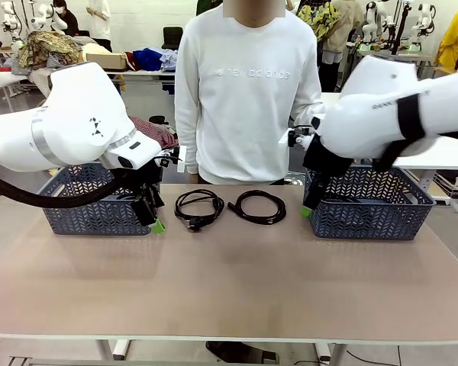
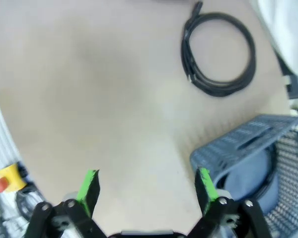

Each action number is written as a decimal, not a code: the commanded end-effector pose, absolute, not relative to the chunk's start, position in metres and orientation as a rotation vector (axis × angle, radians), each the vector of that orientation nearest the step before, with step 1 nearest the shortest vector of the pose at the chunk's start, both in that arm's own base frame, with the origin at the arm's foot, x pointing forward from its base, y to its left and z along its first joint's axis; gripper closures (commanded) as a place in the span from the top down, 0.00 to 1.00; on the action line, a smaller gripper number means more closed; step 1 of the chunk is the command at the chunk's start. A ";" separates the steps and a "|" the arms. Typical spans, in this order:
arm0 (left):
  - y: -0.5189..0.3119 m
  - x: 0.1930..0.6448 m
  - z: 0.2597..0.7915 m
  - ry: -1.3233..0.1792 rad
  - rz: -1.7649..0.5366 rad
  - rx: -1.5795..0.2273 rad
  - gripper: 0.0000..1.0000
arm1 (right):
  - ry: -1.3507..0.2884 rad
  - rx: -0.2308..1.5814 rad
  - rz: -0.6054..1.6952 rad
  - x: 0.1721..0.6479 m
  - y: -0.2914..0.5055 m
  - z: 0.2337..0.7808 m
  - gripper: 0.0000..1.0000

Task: Organize the cables according to human instructions.
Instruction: Pick up a bundle of cables and place it in the basket indicated by the human.

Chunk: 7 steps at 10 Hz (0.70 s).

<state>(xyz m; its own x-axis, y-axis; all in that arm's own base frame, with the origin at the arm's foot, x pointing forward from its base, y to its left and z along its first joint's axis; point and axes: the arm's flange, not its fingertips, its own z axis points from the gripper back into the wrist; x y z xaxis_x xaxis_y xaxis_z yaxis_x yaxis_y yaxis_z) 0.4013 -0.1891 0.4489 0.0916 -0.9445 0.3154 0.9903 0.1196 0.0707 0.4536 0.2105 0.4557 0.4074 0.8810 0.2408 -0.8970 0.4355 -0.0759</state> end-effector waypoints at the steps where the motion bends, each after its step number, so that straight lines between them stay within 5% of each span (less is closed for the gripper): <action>1: -0.187 0.401 0.450 -0.311 -1.446 -0.171 1.00 | -0.202 0.082 1.190 0.493 0.227 0.458 1.00; 7: -0.187 0.401 0.450 -0.311 -1.446 -0.171 1.00 | -0.138 0.063 1.168 0.555 0.274 0.429 1.00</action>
